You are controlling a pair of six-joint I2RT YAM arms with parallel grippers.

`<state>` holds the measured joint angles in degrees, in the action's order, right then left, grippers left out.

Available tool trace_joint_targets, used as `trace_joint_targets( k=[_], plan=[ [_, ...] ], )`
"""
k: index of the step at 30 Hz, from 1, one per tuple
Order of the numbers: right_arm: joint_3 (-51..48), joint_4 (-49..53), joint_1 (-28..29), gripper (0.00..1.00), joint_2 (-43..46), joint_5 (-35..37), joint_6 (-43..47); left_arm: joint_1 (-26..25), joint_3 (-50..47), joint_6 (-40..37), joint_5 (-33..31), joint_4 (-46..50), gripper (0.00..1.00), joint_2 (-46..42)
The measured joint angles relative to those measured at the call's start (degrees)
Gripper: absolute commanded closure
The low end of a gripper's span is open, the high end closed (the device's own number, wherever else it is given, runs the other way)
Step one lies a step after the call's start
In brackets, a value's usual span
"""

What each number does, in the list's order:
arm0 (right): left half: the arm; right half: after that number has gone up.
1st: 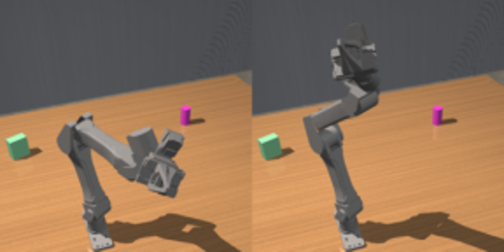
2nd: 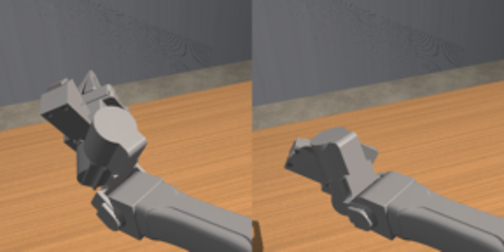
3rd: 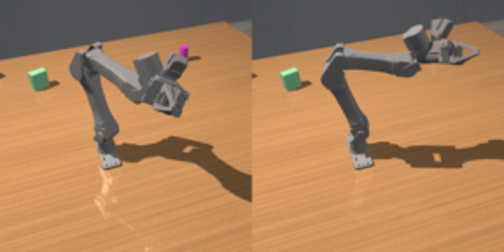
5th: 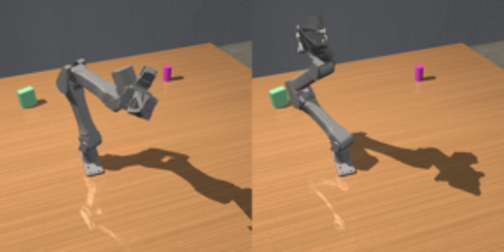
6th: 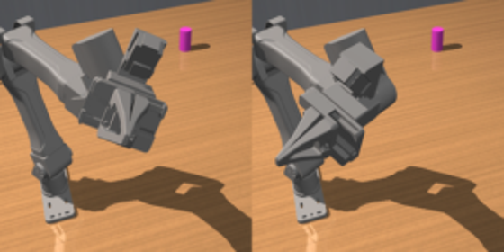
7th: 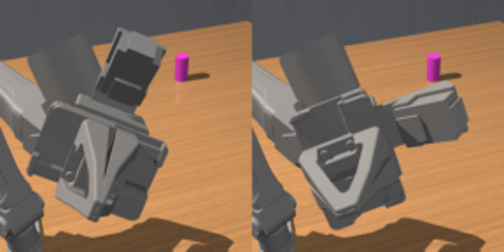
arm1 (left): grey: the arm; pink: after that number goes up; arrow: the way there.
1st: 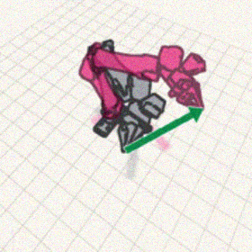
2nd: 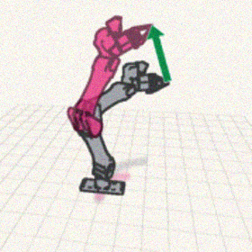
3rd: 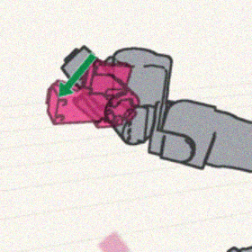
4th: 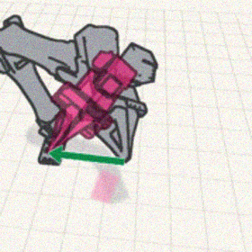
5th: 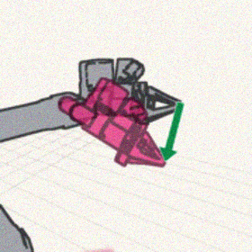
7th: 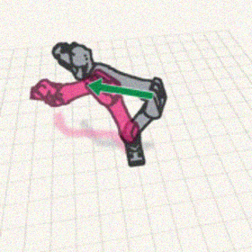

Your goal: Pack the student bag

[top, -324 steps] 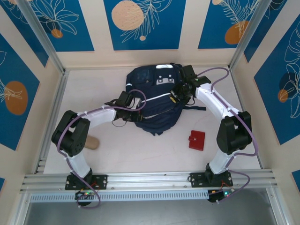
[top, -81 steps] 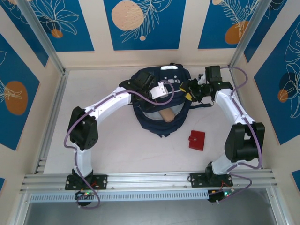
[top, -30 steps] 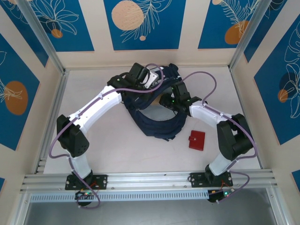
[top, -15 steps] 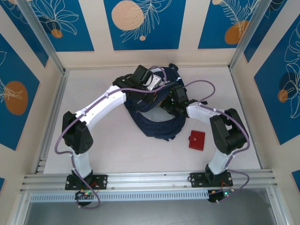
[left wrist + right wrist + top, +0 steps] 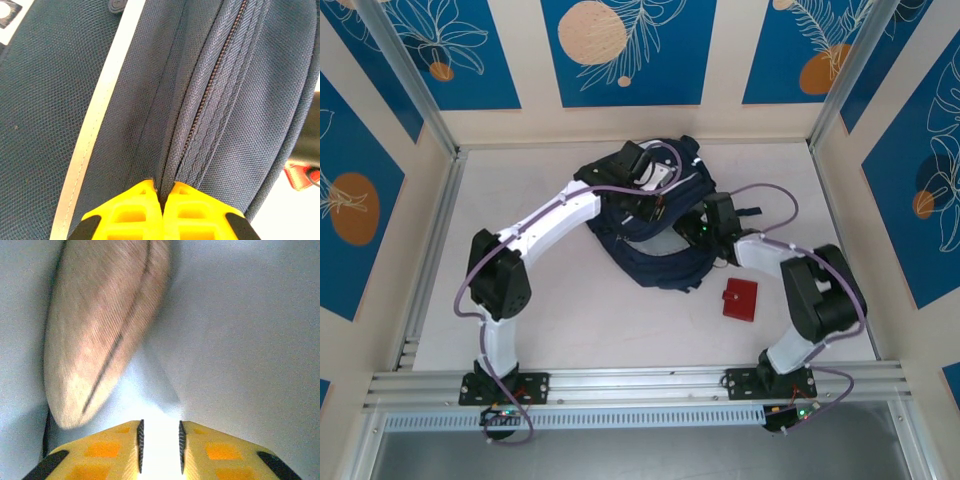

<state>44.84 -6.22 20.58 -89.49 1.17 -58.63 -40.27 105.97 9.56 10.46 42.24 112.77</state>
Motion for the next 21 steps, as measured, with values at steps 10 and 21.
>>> trace_joint_targets(
  k=[10,21],
  plan=[
    [-3.56,24.17,3.56,0.56,20.81,14.16,-1.60,0.22,2.10,4.07,3.10,-2.38,0.47,3.28],
    [7.61,35.82,18.93,0.35,18.62,24.59,0.35,10.91,-25.79,22.16,3.41,-15.45,0.46,-11.61]
  ],
)
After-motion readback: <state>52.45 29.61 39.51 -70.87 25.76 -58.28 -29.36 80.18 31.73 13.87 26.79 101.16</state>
